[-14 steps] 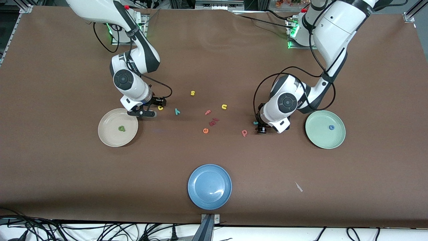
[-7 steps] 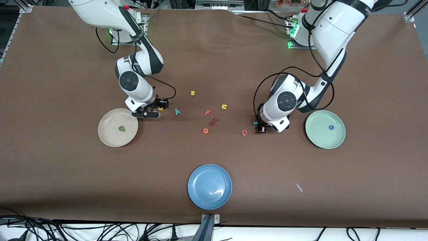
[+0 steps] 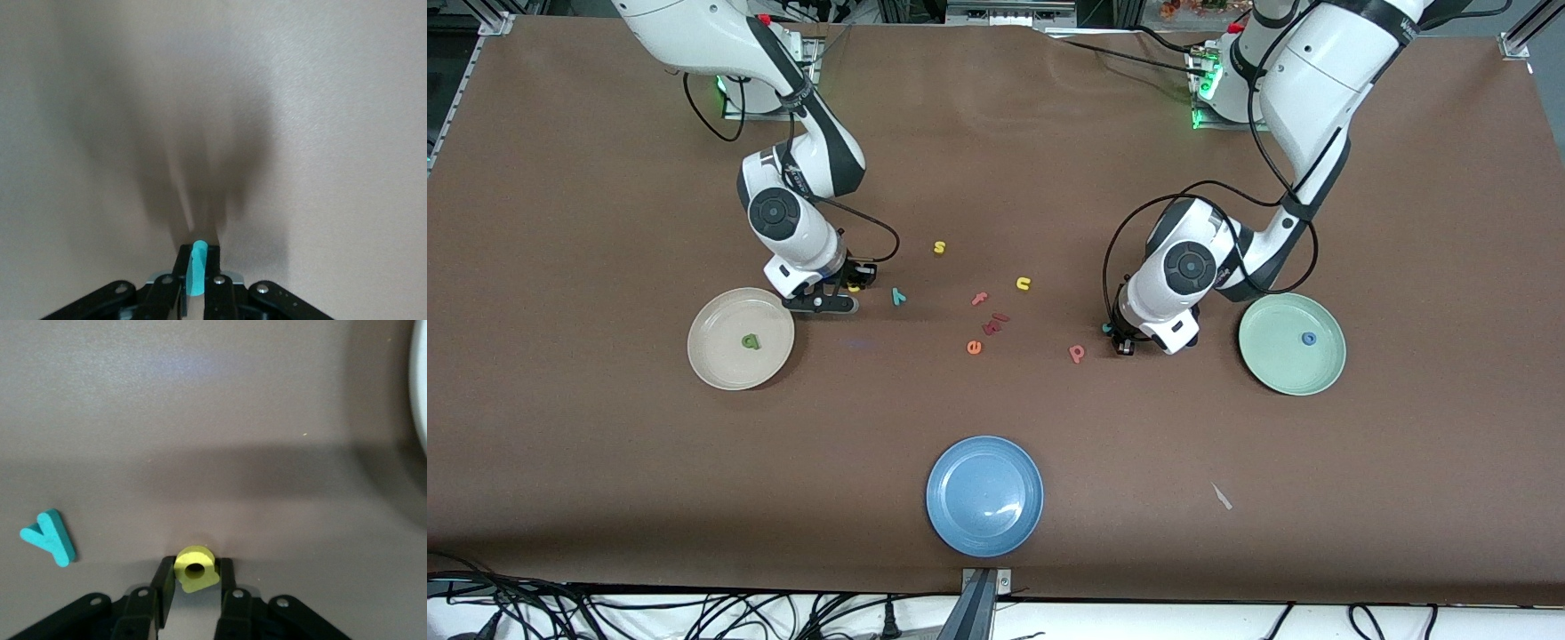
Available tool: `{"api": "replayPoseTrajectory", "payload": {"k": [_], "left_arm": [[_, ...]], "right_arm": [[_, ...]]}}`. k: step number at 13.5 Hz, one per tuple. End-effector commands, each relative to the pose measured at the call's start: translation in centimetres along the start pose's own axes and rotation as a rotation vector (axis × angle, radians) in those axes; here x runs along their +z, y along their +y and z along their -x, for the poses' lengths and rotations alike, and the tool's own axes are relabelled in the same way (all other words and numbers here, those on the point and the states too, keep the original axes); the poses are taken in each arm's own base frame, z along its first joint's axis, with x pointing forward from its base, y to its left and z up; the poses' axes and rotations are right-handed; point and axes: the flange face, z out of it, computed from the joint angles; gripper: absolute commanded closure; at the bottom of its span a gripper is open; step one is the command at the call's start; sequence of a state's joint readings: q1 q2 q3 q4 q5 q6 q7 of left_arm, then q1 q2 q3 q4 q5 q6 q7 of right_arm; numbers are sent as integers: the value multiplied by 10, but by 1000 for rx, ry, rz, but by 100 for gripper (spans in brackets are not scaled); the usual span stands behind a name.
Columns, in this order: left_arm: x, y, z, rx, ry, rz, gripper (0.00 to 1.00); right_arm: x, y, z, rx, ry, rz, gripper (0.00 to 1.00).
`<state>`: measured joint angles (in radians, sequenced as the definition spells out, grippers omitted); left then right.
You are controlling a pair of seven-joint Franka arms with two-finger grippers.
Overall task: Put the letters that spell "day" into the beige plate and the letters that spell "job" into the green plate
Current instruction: 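Drop the a on the cream plate while the left gripper drops j on green plate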
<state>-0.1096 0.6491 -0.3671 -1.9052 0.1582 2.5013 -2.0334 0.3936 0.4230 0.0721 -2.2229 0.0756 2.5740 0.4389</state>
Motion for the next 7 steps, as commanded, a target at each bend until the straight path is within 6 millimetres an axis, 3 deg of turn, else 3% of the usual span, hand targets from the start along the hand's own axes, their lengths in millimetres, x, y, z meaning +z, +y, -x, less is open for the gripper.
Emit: {"api": "replayPoseTrajectory", "payload": {"k": [1, 4, 7], "left_arm": [[-27, 12, -16, 94, 40, 34, 100], [-84, 21, -36, 291, 69, 50, 100], [-127, 32, -100, 409, 81, 38, 100]], "right_arm": [[-12, -3, -1, -16, 23, -4, 87], [-50, 7, -18, -30, 3, 33, 87], [-89, 47, -54, -117, -31, 82, 86]]}}
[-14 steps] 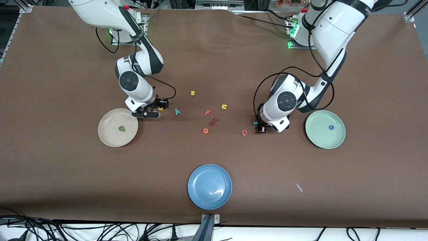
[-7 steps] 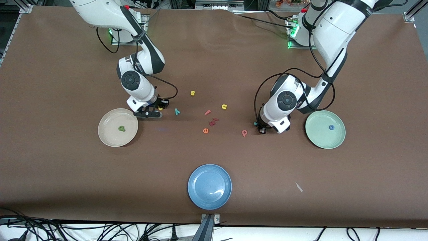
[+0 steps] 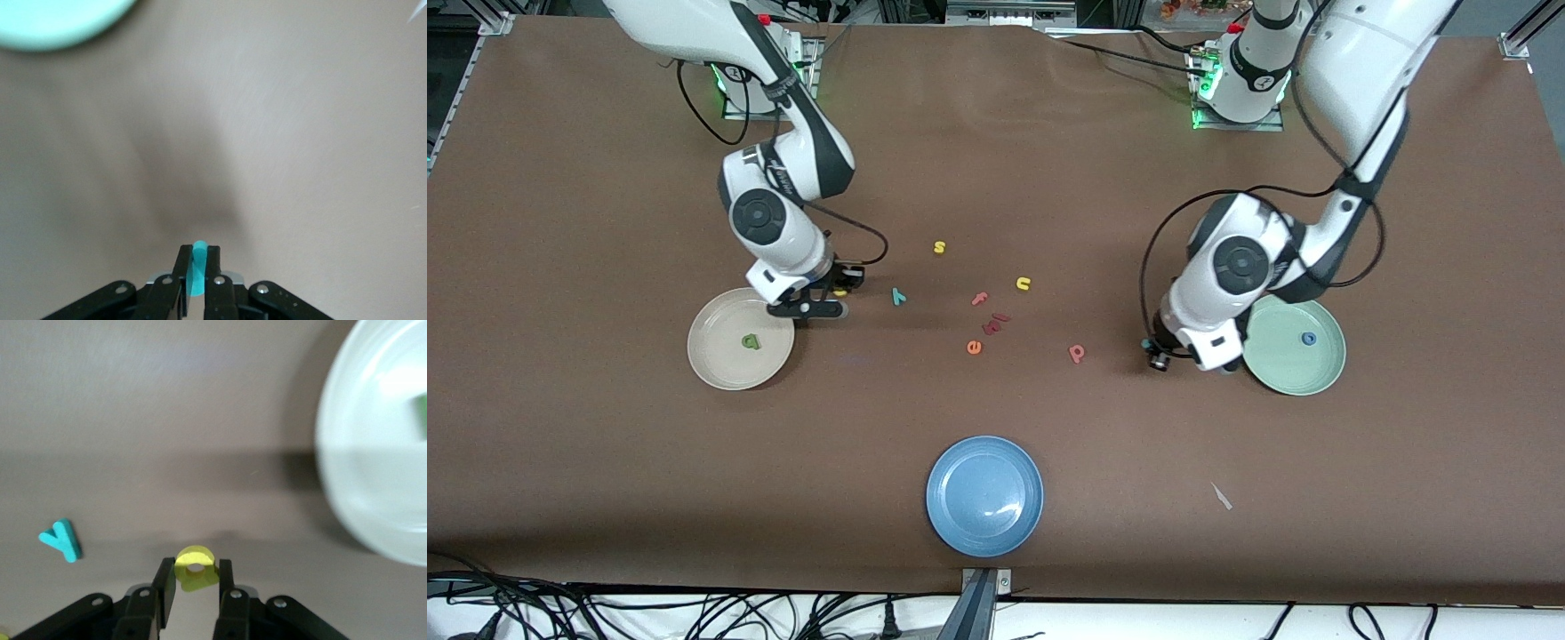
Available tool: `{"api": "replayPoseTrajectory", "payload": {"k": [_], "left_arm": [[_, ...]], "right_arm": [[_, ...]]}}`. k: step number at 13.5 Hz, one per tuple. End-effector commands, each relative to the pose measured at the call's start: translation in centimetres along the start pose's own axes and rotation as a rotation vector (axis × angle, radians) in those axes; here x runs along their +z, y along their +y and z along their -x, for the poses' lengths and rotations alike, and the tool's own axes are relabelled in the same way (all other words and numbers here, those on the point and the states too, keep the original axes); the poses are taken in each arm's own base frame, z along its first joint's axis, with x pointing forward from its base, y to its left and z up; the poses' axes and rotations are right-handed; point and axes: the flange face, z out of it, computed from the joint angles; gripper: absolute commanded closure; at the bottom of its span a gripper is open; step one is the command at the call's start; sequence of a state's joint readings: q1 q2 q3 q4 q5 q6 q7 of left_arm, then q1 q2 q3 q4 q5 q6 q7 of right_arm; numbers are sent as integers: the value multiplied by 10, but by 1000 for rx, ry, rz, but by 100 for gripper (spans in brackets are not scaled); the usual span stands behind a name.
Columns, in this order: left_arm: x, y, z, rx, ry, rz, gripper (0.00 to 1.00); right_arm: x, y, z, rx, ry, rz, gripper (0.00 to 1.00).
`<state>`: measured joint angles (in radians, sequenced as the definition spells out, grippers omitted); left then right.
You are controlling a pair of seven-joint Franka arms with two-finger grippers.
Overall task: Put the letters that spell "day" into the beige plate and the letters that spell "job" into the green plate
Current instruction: 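Drop the a on the cream plate while the left gripper drops j on green plate, then grasp the teal y with the right gripper while the left gripper grasps the pink d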
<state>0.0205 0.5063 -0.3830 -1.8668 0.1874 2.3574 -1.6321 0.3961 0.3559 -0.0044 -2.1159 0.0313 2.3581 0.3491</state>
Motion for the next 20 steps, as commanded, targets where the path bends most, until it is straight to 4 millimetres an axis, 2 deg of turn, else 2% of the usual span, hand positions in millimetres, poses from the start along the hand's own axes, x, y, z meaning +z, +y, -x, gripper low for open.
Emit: {"api": "replayPoseTrajectory", "payload": {"k": [1, 3, 4, 6, 8, 9, 10, 11, 12, 13, 14, 15, 16, 17, 18, 19, 20], "left_arm": [[-34, -18, -58, 146, 0, -36, 100], [-40, -37, -114, 269, -37, -103, 100], [-38, -50, -143, 334, -61, -141, 100], [-27, -70, -180, 474, -115, -185, 100], [-6, -82, -200, 549, -169, -202, 97], [2, -83, -204, 555, -183, -200, 95], [8, -84, -205, 558, -190, -206, 90], [14, -85, -207, 559, -197, -212, 75], [21, -87, -209, 566, -206, -215, 52], [19, -87, -216, 590, -207, -204, 23], [12, -84, -220, 606, -203, -193, 0], [4, -78, -222, 606, -192, -182, 0], [-6, -71, -219, 606, -187, -169, 0], [-18, -63, -207, 618, -186, -176, 0], [-33, -49, -183, 647, -192, -180, 0], [-41, -40, -162, 660, -196, -180, 0], [-48, -27, -132, 678, -192, -166, 0]], "right_arm": [[-33, 48, -27, -86, -21, 36, 86], [-32, 90, -39, -139, -27, 48, 86], [-23, 105, -42, -157, -40, 55, 86], [-1, 125, -47, -139, -63, 64, 86], [28, 137, -50, -155, -66, 71, 86], [35, 144, -51, -153, -68, 71, 81], [37, 147, -51, -149, -72, 71, 64], [34, 148, -52, -141, -72, 70, 27], [27, 147, -53, -142, -61, 66, 15], [14, 146, -54, -143, -45, 59, 14], [1, 142, -52, -141, -48, 54, 13], [-14, 132, -54, -147, -55, 45, 14], [-30, 108, -54, -159, -77, 33, 14], [-45, 86, -56, -149, -94, 28, 14], [-55, 66, -57, -115, -94, 24, 14], [-59, 39, -53, -85, -87, 16, 14], [-59, 15, -47, -51, -79, 10, 14]]}}
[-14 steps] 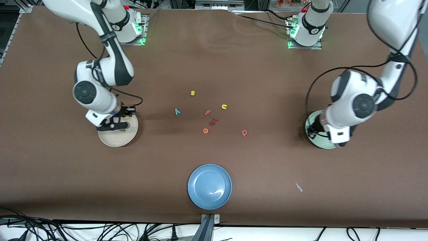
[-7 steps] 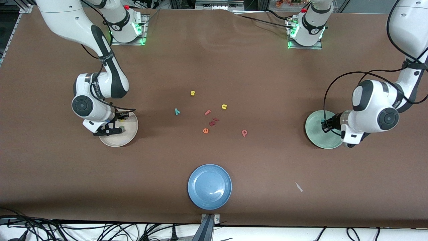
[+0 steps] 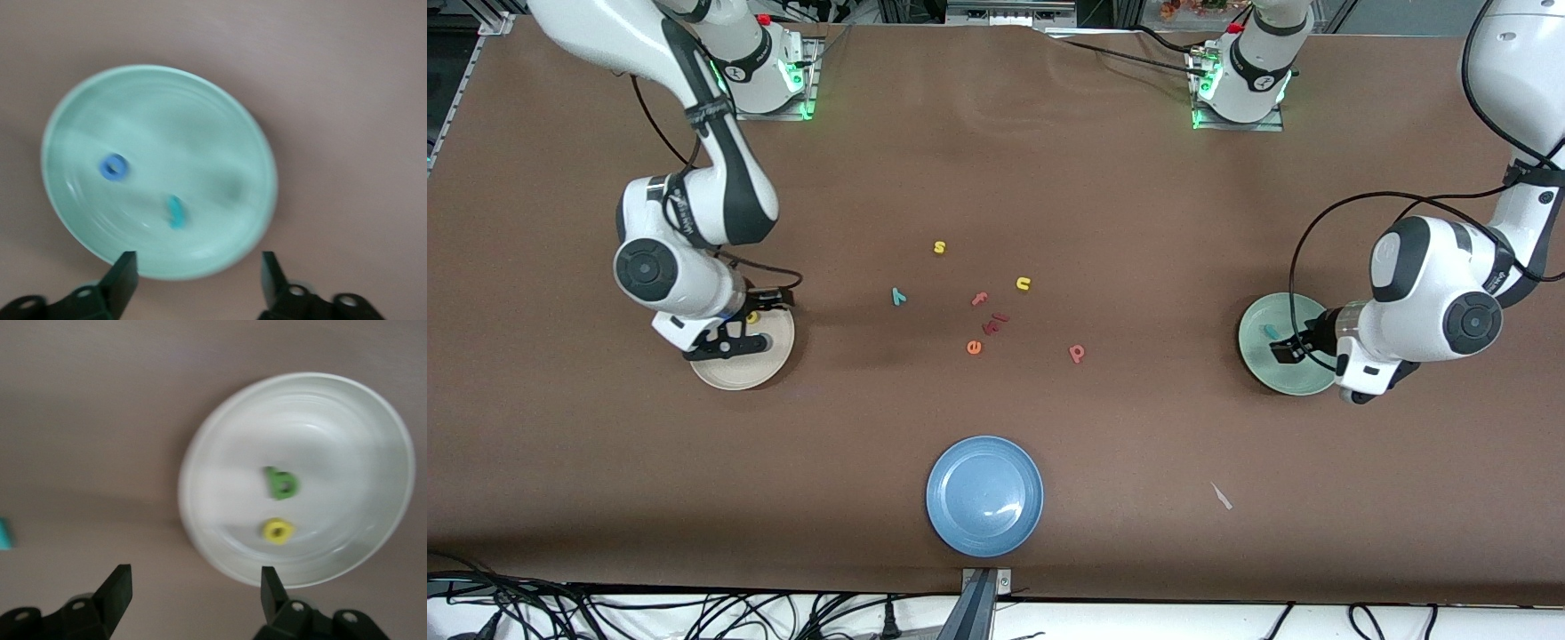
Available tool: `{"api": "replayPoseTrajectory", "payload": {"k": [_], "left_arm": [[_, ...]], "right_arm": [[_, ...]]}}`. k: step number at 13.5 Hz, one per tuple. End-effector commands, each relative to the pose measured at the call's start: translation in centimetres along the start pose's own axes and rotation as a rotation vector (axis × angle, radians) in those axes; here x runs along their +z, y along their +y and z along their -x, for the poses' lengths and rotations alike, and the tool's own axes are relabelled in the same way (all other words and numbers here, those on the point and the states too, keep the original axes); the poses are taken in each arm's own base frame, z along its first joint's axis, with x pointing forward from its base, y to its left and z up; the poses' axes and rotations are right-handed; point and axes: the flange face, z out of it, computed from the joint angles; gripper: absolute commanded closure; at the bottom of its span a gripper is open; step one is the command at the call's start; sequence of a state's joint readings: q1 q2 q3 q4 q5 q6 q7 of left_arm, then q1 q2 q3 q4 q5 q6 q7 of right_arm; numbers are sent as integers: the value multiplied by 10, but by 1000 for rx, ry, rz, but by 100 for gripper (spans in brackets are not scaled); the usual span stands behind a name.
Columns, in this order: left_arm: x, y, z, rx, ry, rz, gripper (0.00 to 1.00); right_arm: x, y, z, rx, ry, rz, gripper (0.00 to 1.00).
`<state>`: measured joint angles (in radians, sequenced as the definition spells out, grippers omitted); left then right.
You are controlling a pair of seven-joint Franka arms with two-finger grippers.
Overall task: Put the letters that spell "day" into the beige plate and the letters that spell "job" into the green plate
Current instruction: 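Grasp the teal y with the right gripper while the left gripper grasps the pink d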
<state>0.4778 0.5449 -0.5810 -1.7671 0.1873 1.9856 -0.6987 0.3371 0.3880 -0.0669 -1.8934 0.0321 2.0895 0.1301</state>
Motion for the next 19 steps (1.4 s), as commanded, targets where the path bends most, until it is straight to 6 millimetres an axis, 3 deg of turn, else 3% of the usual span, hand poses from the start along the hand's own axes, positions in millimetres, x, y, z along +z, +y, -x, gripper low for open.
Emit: {"api": "replayPoseTrajectory", "payload": {"k": [1, 3, 5, 7, 9, 11, 13, 16, 19], "left_arm": [[-23, 68, 44, 35, 18, 0, 0], [-17, 131, 74, 33, 22, 20, 0], [6, 182, 96, 18, 0, 29, 0], [33, 222, 117, 58, 13, 60, 0], [62, 244, 128, 61, 57, 71, 1], [85, 259, 138, 82, 97, 64, 1], [111, 266, 146, 83, 105, 26, 2], [140, 279, 151, 42, 82, 19, 9], [151, 282, 155, 18, 74, 15, 22]], "right_arm": [[-2, -66, 8, 73, -1, -20, 14], [6, -115, 16, 57, 33, -33, 18], [27, -159, 22, 14, 66, -39, 25], [54, -175, 23, 3, 78, -43, 33], [70, -185, 27, -13, 74, -39, 38], [82, -183, 29, -12, 69, -35, 42], [94, -181, 31, -12, 82, -40, 43], [104, -180, 32, -11, 78, -37, 48], [110, -180, 32, -12, 78, -38, 54]]}}
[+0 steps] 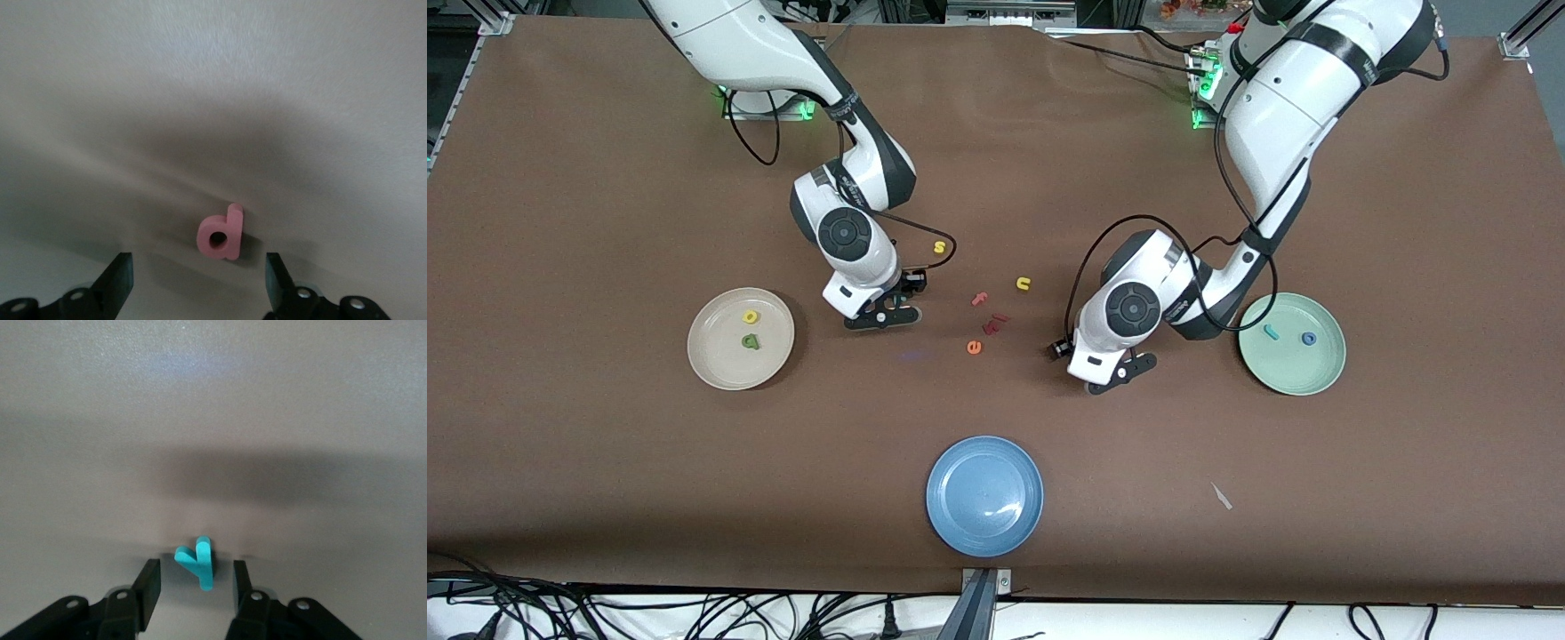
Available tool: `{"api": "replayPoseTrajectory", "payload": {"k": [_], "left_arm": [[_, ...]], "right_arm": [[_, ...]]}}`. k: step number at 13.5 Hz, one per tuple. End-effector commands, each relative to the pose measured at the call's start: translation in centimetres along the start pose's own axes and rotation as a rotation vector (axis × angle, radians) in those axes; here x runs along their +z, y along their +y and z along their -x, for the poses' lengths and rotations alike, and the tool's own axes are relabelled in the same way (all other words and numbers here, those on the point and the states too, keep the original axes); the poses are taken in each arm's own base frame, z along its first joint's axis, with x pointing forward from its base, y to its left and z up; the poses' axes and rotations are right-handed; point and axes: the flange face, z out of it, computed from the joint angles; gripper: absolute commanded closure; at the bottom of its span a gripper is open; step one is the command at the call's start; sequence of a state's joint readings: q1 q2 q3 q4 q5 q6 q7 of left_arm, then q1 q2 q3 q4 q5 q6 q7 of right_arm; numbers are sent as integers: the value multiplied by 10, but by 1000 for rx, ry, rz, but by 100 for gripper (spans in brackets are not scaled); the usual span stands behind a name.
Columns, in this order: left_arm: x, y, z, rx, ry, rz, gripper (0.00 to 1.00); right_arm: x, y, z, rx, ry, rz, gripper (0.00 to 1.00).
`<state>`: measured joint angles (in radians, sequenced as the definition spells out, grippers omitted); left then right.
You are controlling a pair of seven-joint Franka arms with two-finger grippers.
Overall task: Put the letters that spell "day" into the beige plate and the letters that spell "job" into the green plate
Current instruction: 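Grasp the teal y with the right gripper while the left gripper grasps the pink d, then drop the y on the cream plate while the left gripper drops d on green plate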
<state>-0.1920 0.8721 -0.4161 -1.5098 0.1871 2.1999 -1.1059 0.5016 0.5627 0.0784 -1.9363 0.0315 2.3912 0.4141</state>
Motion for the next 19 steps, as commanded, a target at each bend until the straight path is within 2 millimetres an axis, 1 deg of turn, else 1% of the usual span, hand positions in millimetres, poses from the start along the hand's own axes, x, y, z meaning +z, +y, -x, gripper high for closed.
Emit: {"api": "replayPoseTrajectory", "payload": {"k": [1, 2, 3, 4, 6, 7, 8, 9, 10, 11, 13, 14, 15, 16, 17, 18, 19], "left_arm": [[3, 7, -5, -20, 17, 0, 25], [2, 7, -6, -22, 18, 1, 30], [0, 6, -11, -25, 26, 4, 39], [1, 5, -13, -29, 27, 3, 44], [0, 5, -15, -27, 30, 5, 45], [-3, 3, -23, -36, 42, 5, 45], [-2, 2, -24, -37, 42, 5, 45], [0, 3, -22, -36, 40, 4, 45], [1, 3, -22, -38, 40, 2, 51], [1, 3, -23, -41, 37, 4, 59], [2, 3, -22, -46, 34, 4, 73], [1, 3, -23, -51, 32, 5, 81], [1, 3, -23, -51, 32, 5, 86], [-8, 0, -28, -55, 39, 14, 92], [-28, -4, -36, -63, 51, 25, 94], [-57, -15, -49, -82, 64, 38, 94], [-79, -28, -56, -80, 52, 14, 94]], "right_arm": [[8, 0, 0, -3, 12, 0, 54], [9, 0, 0, -3, 11, 0, 58], [9, 0, 0, -3, 11, 0, 59], [9, 0, 0, -3, 11, 0, 62], [12, 0, 1, -4, 6, 4, 77], [13, 1, 0, -3, 5, 5, 81], [8, 0, 0, -8, 9, 4, 87], [-6, 0, -2, -14, 21, 2, 89], [-17, 2, -2, -12, 18, 6, 90], [-28, 8, -5, -6, 8, 15, 90], [-54, 27, -13, 4, 17, 29, 90], [-64, 35, -16, -5, 19, 34, 91], [-74, 47, -19, -9, 23, 40, 91], [-82, 68, -25, -8, 18, 54, 91], [-85, 98, -31, -14, -1, 75, 91], [-89, 127, -36, -44, -10, 89, 91], [-91, 158, -42, -67, -11, 99, 91]]}}
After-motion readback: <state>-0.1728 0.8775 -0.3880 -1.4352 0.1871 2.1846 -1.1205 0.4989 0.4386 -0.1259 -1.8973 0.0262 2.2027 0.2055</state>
